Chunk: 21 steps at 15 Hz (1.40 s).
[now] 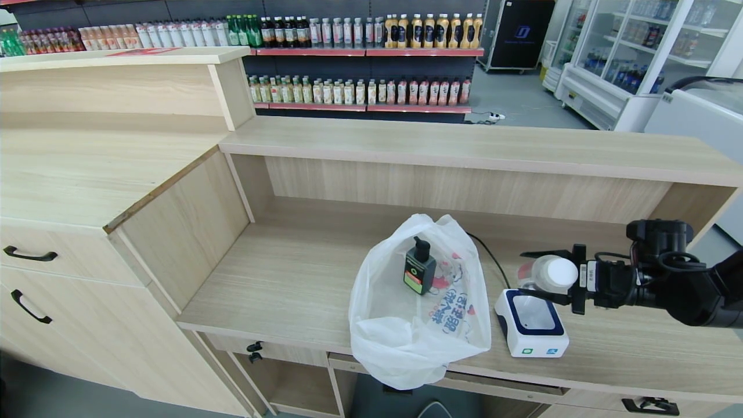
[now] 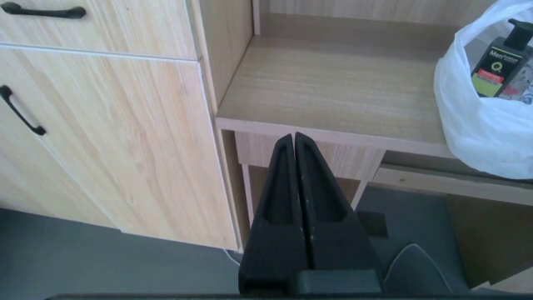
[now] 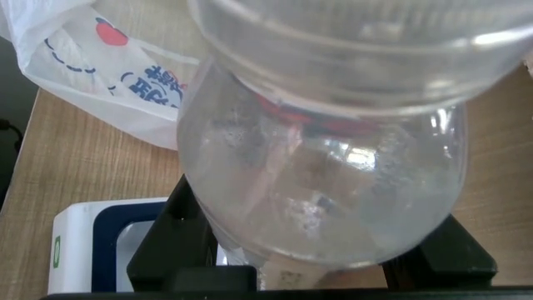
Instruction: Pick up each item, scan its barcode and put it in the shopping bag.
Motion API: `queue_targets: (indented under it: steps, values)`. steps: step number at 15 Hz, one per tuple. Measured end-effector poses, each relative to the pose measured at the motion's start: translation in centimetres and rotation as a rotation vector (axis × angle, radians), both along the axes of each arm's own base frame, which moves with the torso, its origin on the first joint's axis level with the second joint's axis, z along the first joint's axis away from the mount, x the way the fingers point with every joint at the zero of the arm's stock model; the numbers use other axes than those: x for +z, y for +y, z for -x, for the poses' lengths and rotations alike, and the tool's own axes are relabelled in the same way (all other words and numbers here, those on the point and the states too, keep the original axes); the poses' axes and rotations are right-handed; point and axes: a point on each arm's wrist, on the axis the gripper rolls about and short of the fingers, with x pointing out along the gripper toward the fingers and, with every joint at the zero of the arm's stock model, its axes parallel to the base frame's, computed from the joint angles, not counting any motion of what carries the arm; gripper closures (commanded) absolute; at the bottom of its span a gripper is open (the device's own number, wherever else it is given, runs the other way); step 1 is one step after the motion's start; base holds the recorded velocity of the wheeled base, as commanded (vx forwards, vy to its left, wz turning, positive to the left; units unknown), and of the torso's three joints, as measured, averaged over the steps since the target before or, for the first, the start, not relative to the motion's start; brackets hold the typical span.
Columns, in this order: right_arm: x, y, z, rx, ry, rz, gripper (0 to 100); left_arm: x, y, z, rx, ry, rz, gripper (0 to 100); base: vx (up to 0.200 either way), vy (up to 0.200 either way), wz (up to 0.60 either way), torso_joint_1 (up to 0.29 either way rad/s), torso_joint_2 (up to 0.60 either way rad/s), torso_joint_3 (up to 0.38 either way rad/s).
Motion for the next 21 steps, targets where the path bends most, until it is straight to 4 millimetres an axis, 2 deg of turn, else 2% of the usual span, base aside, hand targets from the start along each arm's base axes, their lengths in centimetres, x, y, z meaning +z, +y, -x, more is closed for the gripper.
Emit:
queue_targets:
  steps: [8, 12, 17, 21]
  values:
    - [-0.1, 0.0, 0.1, -0.004, 0.007, 0.002, 100, 0.0, 0.0, 0.0, 0.0, 0.0, 0.0, 100, 0.0, 0.0, 0.0, 0.0, 0.0, 0.0]
    - [-0.2, -0.1, 1.3, -0.017, 0.044, 0.0, 100, 0.0, 0.0, 0.0, 0.0, 0.0, 0.0, 100, 0.0, 0.0, 0.0, 0.0, 0.0, 0.0]
    - [1.3, -0.8, 2.1, -0.044, 0.024, -0.004, 100, 0.0, 0.0, 0.0, 0.0, 0.0, 0.0, 100, 0.0, 0.0, 0.0, 0.0, 0.0, 0.0]
    - [4.2, -0.9, 3.0, -0.09, 0.08, -0.084, 100, 0.0, 0.0, 0.0, 0.0, 0.0, 0.0, 100, 0.0, 0.0, 0.0, 0.0, 0.0, 0.0]
